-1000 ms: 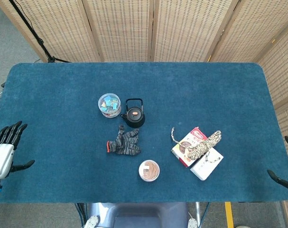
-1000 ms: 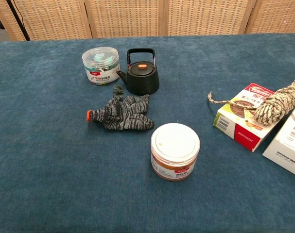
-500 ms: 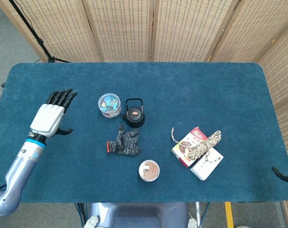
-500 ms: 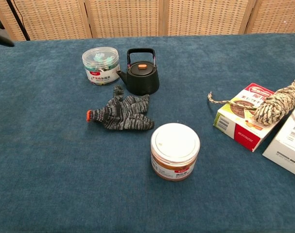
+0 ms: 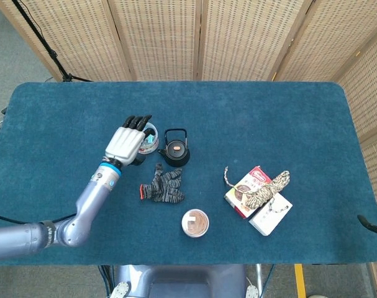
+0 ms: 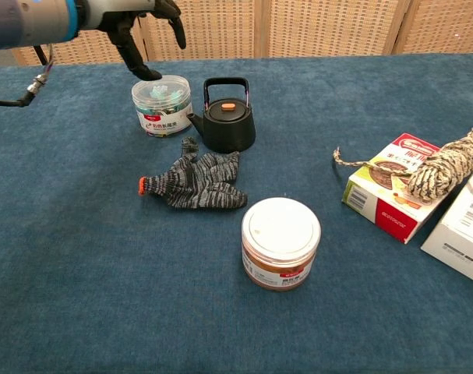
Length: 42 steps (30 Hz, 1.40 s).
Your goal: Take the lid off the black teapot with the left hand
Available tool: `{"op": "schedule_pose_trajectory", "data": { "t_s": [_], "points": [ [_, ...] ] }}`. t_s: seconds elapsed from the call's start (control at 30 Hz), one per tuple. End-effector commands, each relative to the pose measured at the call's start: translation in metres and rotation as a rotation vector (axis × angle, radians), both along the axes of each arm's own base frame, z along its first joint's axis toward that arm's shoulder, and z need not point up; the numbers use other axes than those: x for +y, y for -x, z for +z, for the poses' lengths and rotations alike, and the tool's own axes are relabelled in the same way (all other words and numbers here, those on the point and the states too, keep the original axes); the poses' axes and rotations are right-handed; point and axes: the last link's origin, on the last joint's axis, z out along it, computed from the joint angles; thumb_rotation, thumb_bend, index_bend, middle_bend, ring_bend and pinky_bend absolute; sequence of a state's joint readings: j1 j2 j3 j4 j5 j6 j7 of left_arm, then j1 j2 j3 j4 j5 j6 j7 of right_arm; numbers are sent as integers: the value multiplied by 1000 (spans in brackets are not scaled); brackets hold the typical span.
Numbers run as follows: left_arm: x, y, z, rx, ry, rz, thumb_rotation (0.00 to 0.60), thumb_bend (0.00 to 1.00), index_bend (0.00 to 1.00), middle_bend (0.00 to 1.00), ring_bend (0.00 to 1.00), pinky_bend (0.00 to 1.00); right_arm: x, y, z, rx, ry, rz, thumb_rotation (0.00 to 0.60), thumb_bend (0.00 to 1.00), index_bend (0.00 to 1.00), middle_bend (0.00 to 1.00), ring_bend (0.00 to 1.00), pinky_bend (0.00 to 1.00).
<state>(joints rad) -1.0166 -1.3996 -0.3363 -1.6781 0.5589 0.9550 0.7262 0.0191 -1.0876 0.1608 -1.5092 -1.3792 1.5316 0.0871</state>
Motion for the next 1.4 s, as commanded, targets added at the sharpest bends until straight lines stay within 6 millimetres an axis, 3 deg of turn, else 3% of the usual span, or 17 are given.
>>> {"op": "schedule_pose_trajectory", "data": {
  "t_s": [0.03,0.77,1.4],
  "points": [
    [10,-14,-22,8,22,6,600,373,318,0,0,0,-3,2,1,-3,2,-8,600,0,40,0,0,0],
    [33,-32,-76,10,55,59,600,380,439,0,0,0,-10,13,4,-17,9,-60,600,0,45,0,0,0],
    [41,-40,-95,2,38,100,600,375,443,0,0,0,-12,19,8,-27,17,-78,600,0,52,0,0,0]
  ]
}}
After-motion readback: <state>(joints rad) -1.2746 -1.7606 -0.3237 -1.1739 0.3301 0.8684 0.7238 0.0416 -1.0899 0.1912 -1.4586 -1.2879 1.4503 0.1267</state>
